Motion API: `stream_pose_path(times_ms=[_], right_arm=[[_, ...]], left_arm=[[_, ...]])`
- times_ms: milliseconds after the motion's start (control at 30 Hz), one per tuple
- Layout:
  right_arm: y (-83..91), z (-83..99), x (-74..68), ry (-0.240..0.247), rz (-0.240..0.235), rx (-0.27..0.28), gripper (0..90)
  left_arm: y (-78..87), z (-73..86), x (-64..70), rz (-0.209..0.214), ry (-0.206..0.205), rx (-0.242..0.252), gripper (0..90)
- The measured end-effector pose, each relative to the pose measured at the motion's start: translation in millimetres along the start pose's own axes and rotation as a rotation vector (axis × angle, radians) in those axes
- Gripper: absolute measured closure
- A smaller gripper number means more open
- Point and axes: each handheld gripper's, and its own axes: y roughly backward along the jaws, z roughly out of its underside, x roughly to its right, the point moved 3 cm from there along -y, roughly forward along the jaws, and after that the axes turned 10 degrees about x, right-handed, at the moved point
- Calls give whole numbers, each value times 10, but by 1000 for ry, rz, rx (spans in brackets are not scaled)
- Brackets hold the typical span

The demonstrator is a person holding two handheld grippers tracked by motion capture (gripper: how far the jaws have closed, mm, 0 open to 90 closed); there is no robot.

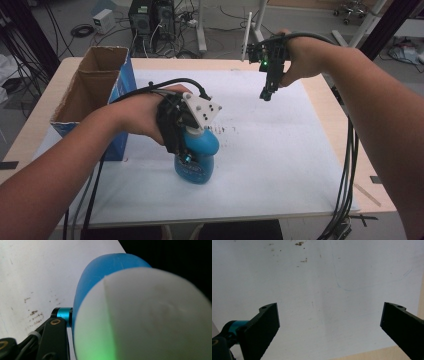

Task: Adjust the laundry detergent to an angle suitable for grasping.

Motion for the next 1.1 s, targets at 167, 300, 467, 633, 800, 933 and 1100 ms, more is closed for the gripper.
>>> stream_pose_path(times_ms=[167,300,467,633,800,933,1100], right_arm=[[-18,-10,-3,5,-3,2,15],[-41,-18,-4,4,-5,4,15],[-59,-27,-2,-1,-9,4,15],[-70,-29,1,-1,-10,7,15],[-61,-22,4,-2,-9,8,15],[-57,-9,15,-6,-8,9,15],[-59,-4,17,-16,-9,10,15]], left_arm=[[-38,69,-2,-13,8,6,421],[-48,100,3,-20,10,9,421],[-41,129,9,-23,12,22,419],[-41,137,17,-25,23,19,414],[-22,150,13,-28,56,1,373],[9,139,20,-34,71,12,278],[10,116,47,-39,69,-4,232]])
